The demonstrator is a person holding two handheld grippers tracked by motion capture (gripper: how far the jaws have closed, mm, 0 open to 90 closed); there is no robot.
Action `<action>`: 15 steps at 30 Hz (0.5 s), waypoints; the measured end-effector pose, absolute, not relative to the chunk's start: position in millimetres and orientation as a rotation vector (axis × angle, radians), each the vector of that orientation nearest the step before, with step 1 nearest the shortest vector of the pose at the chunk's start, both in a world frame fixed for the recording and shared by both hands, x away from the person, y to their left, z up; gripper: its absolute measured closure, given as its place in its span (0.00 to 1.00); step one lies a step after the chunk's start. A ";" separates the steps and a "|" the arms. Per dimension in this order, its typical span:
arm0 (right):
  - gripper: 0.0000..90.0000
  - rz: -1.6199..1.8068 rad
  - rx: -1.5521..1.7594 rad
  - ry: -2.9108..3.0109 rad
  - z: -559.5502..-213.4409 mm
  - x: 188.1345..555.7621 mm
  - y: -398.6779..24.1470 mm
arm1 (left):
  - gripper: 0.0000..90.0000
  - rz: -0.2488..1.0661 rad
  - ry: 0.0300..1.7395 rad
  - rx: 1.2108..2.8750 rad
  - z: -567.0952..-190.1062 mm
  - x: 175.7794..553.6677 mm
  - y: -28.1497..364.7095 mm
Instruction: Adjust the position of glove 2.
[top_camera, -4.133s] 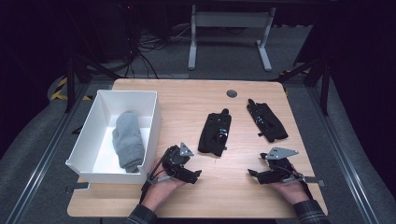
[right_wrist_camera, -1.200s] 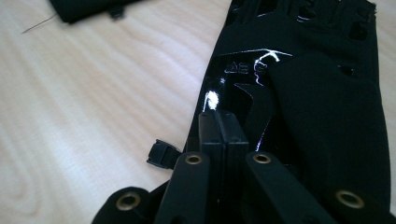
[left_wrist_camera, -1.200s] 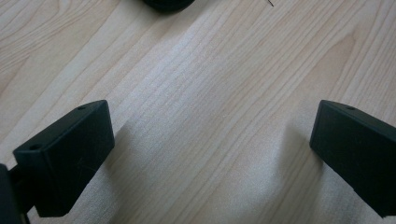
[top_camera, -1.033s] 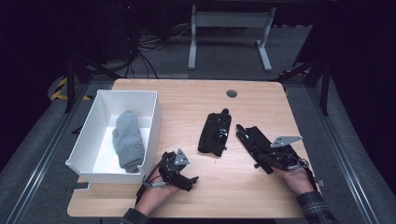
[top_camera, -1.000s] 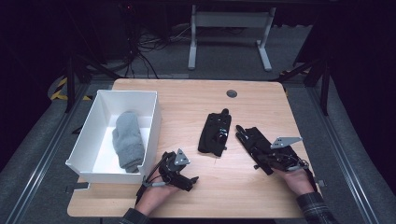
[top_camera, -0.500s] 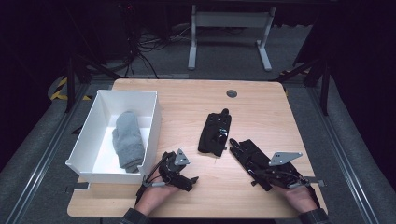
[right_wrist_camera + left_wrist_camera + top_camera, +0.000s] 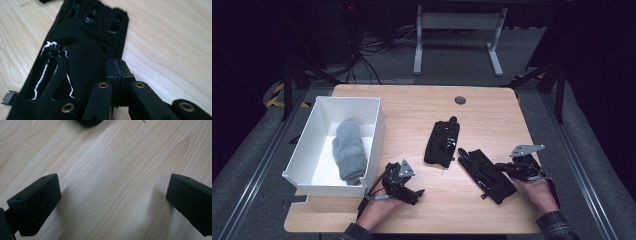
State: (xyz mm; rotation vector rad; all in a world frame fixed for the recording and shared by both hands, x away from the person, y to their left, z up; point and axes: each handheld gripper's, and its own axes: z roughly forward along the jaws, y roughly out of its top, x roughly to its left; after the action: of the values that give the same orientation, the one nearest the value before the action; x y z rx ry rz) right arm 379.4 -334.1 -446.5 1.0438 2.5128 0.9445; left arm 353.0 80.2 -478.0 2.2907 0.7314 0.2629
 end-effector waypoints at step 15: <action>1.00 0.923 0.902 2.647 -447.6 345.9 -305.7 | 0.00 0.263 0.728 2.290 -478.2 352.6 80.7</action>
State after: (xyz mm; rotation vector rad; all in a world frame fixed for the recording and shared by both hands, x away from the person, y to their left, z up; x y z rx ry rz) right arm 345.9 -305.7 -447.6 0.9016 2.6473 0.9229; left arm 352.6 80.7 -478.2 2.2901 0.7278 0.2630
